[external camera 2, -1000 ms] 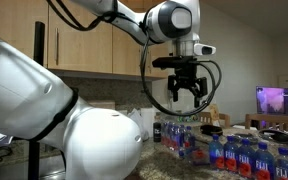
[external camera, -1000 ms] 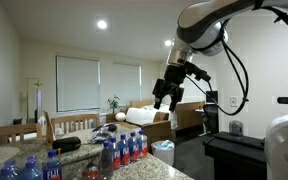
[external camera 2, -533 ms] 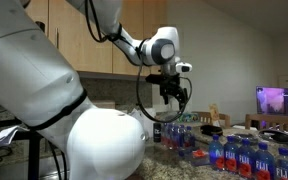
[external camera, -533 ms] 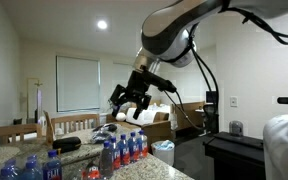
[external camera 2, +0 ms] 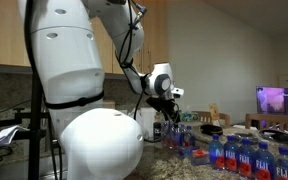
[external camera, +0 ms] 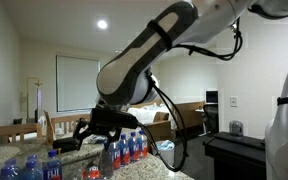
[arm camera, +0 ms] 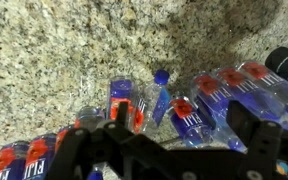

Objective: Pick up the bottles laying on the table and put them upright on the left and right side of the table

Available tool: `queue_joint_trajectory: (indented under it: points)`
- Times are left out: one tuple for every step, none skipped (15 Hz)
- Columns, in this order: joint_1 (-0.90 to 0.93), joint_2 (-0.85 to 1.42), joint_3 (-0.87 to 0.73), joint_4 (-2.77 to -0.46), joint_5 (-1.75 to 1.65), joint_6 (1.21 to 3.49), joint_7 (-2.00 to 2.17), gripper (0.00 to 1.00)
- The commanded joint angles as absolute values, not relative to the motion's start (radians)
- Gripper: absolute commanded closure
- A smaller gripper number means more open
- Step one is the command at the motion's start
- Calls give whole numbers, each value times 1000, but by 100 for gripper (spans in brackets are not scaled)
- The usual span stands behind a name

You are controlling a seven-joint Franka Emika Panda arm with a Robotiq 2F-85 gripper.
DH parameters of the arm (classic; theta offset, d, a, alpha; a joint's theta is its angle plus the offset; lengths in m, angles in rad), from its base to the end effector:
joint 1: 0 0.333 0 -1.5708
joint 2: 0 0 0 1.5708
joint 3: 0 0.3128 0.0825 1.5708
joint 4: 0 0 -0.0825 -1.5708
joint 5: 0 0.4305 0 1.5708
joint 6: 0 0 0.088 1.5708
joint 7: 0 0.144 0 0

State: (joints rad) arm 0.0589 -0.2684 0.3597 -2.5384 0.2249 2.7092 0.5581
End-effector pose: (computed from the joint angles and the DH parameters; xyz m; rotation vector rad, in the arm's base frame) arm 0.4789 0.2024 0.3411 -2.8227 0.4485 -0.5209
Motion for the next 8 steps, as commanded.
queue_joint_trajectory:
  points:
    - [86,-241,326,-2521,210,2710,567,0]
    - [84,-230,325,-2511,210,2710,567,0]
    - [83,-228,325,-2506,209,2711,568,0]
    - [69,-235,339,-2511,168,2704,608,0]
    - [57,-214,351,-2498,118,2695,630,0]
    - [24,-158,375,-2462,17,2697,681,0]
    - [6,-121,386,-2435,-71,2701,725,0]
    - [-37,-71,418,-2393,-159,2707,769,0]
